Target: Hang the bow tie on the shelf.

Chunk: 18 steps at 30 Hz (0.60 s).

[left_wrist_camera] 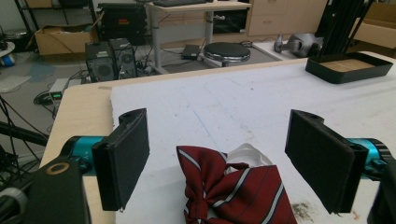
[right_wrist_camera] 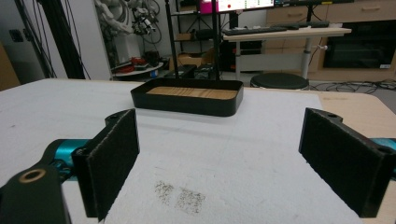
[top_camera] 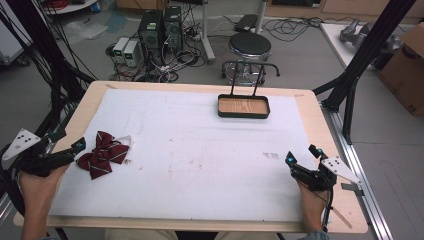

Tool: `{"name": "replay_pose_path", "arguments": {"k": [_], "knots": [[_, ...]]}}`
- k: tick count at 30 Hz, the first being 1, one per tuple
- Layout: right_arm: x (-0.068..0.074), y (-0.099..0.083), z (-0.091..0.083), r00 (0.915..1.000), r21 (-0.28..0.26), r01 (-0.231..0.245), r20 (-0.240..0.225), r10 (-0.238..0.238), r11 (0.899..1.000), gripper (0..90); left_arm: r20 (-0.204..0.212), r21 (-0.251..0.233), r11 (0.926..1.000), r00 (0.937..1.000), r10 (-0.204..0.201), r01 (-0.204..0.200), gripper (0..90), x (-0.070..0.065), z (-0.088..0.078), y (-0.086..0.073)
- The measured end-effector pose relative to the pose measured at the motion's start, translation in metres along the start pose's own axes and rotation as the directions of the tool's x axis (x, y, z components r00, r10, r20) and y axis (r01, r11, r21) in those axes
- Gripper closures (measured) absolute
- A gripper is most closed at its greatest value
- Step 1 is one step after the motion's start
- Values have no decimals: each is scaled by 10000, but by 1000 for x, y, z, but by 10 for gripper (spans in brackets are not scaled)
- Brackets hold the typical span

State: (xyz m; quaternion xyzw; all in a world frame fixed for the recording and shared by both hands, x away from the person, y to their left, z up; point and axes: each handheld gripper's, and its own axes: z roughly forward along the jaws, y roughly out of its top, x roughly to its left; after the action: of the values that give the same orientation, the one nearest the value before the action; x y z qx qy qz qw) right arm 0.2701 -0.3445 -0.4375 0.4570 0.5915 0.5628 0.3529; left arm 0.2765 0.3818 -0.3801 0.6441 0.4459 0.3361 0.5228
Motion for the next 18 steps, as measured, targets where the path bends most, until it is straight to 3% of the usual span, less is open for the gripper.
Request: {"name": "replay_pose_path", "arguments": {"k": [18], "knots": [[1,0,1,9999,72,75,-102,-74,9999,115,-15,22,10000,10000,90,-90,224,-1,2,-1]]}}
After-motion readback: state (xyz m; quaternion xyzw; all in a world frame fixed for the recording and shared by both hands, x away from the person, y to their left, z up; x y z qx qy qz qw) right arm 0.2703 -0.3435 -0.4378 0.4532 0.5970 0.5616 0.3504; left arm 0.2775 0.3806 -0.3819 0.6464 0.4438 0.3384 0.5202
